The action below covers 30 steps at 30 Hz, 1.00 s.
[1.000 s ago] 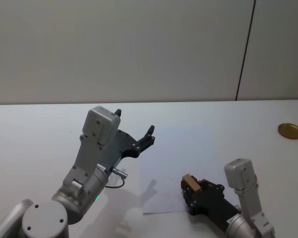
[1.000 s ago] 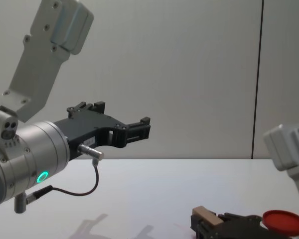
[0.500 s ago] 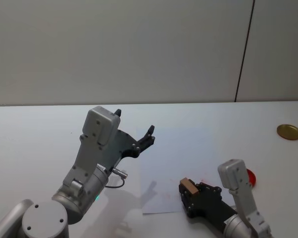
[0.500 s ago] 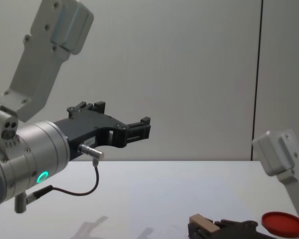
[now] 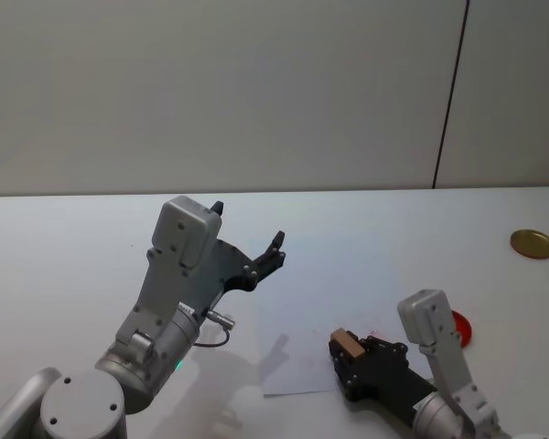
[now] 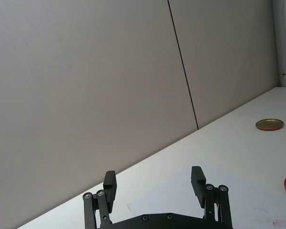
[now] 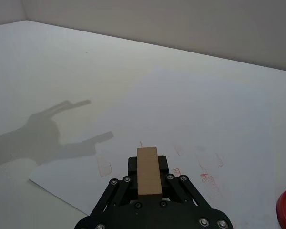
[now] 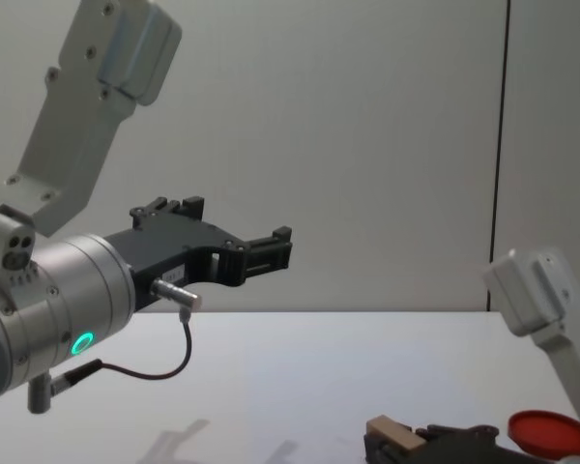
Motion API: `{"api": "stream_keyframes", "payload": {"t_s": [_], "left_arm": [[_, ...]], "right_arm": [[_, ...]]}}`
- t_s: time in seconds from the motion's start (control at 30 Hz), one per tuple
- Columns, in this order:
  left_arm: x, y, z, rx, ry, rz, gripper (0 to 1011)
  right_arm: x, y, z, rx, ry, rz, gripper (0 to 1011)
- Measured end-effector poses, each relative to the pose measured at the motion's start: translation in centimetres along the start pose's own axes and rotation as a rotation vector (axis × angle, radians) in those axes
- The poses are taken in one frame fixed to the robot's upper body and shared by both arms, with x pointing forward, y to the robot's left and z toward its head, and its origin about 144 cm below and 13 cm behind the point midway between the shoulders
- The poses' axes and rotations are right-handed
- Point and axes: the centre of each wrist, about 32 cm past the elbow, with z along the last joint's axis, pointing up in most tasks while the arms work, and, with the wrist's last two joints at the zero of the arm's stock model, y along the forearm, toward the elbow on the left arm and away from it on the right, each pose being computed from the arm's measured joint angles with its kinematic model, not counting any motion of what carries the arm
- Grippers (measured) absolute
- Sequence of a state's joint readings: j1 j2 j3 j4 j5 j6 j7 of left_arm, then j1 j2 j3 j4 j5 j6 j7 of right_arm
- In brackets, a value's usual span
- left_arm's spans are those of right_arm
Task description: Use the one hand to pick up the stamp and affix it onto the A4 paper.
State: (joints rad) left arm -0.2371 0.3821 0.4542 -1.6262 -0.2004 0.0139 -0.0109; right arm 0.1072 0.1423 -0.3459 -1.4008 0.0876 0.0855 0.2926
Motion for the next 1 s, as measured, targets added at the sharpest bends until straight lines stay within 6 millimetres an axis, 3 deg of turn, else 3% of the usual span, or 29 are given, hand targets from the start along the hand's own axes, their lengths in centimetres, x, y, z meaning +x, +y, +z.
{"api": "stream_keyframes", "payload": {"t_s": [1.0], "left_arm": [[0.0, 0.0, 0.0, 0.0, 0.0, 0.0, 993]], "right_arm": [[0.9, -3.0, 3.0, 0.195, -0.007, -0.099, 220]]}}
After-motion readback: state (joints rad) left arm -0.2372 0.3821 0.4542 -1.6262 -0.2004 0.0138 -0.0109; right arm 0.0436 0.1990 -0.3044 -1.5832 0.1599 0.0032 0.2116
